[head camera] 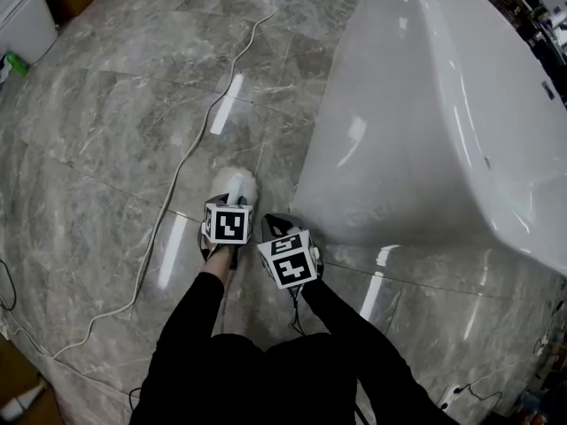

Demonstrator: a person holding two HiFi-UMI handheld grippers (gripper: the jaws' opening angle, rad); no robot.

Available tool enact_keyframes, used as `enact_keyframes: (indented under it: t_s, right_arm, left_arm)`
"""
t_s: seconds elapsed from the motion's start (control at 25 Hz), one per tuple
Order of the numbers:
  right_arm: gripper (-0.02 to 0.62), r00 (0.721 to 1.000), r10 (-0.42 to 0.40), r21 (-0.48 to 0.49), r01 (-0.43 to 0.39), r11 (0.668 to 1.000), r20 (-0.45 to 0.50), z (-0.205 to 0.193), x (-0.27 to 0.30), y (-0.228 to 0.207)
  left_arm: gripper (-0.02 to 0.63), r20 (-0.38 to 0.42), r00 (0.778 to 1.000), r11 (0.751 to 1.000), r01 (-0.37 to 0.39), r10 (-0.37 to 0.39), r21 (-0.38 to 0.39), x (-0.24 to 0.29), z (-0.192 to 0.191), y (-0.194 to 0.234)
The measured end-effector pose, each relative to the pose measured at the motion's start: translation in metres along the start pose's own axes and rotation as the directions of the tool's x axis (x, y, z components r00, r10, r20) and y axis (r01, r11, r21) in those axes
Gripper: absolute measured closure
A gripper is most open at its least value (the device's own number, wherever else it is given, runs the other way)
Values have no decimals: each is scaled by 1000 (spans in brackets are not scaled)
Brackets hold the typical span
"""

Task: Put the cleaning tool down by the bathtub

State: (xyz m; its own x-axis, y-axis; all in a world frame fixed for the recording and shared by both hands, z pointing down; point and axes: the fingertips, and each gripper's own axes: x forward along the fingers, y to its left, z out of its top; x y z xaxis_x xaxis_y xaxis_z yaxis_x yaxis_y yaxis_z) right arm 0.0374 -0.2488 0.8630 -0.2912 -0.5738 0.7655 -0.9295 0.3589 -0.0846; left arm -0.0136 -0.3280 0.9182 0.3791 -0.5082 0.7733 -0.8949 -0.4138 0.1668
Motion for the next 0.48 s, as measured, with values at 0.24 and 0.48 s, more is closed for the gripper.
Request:
enact_keyframes:
  t_s: [0.24, 0.48]
  right_arm:
    - [595, 1000, 7, -2, -7, 1000, 8, 2, -4, 3]
    - [595, 999, 16, 13, -17, 1000, 51, 9, -10, 1]
  left_arm:
    - [477, 48, 999, 1000, -6, 4, 24, -24, 12, -2]
    - [479, 183, 983, 998, 18, -30, 63, -78, 29, -6]
